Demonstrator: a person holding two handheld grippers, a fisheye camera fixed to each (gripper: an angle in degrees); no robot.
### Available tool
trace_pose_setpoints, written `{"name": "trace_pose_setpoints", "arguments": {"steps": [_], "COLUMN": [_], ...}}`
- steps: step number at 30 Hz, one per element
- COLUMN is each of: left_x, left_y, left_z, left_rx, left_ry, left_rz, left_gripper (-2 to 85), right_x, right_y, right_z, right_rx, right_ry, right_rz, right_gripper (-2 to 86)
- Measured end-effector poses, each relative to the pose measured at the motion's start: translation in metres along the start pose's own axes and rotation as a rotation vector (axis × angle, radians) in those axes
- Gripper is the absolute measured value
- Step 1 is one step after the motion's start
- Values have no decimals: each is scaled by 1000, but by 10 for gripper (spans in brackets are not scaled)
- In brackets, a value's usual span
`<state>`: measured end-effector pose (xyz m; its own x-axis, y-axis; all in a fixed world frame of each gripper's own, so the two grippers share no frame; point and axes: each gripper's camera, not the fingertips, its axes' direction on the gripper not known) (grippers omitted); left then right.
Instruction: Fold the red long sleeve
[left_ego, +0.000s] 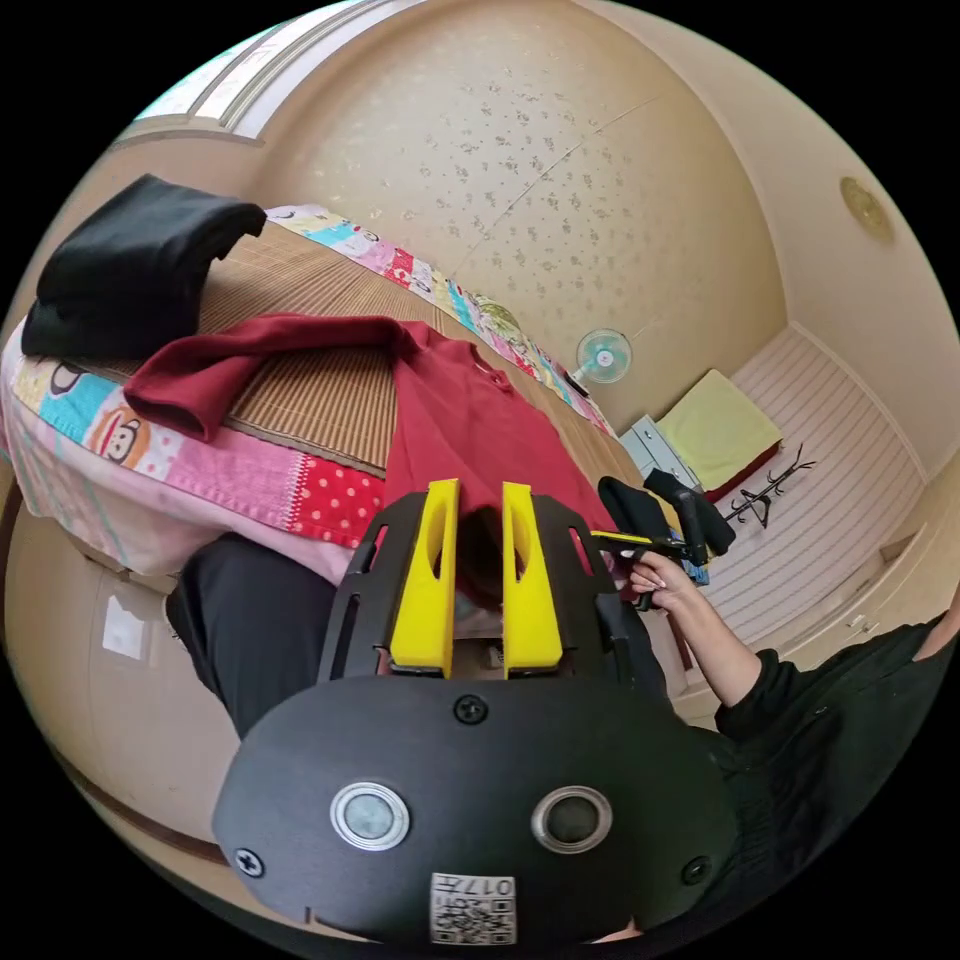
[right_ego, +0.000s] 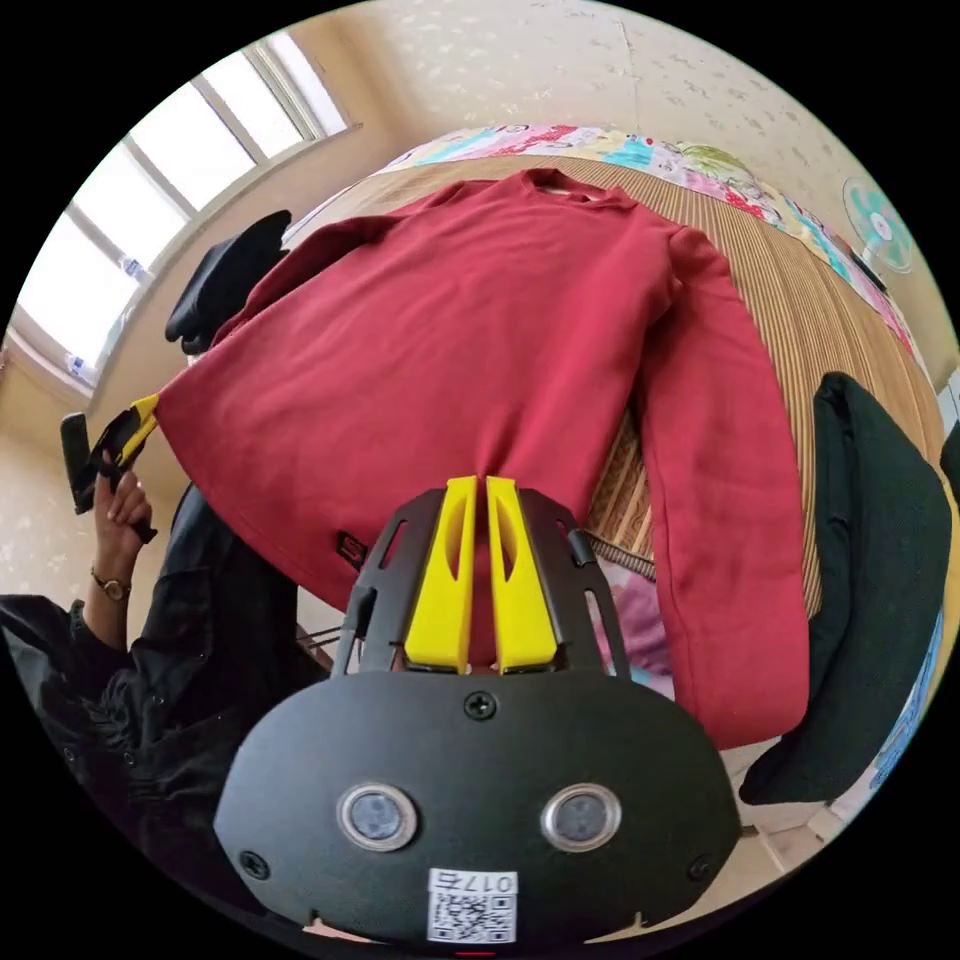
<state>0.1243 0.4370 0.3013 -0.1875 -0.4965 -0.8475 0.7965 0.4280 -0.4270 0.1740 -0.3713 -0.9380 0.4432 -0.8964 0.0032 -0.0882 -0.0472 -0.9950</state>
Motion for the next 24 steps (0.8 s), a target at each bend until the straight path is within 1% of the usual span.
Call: {"name": "trace_pose_setpoints", "arguments": {"steps": [1,2,4,6,8,10,11,13,14,15,16,17,18,21,24], "left_x": [-1,-3,-6,-8,-9,-13,-17,-22,-26,-26,-22,-17,-16,-13,3], "left_y": [3,7,9,-3,-20,-31,-36,-45,-47,-44,-40,-34,-29,-15,-5], "left_z": [-3,-8,-9,9,32,53,69,104,132,149,147,143,145,141,134], "left_rx": [7,29,58,23,-29,-13,1,-74,-173,-209,-170,-136,-157,-219,-294], "left_ry": [-17,-45,-67,-68,-81,-137,-150,-143,-144,-178,-213,-280,-281,-283,-314], "left_rz": [2,5,10,29,48,27,12,23,7,-8,-5,-12,-28,-80,-52], "left_gripper": [86,88,89,93,103,101,100,99,93,82,62,20,8,-5,-7], "right_x": [11,15,23,23,19,10,7,-7,-10,-16,-22,-23,-20,-4,0], "right_y": [10,15,39,48,46,29,25,13,10,12,18,19,21,25,32], "right_z": [-11,-16,-39,-47,-44,-30,-28,-9,0,9,10,10,7,-1,-4], "right_rx": [27,49,181,241,226,129,115,73,47,60,98,101,104,49,-20], "right_ry": [-55,-62,-30,-12,-1,34,40,95,128,195,233,235,205,95,98], "right_rz": [42,65,132,162,164,129,111,53,43,24,3,7,37,119,126], "right_gripper": [20,20,26,40,60,72,73,75,75,75,73,71,63,38,21]}}
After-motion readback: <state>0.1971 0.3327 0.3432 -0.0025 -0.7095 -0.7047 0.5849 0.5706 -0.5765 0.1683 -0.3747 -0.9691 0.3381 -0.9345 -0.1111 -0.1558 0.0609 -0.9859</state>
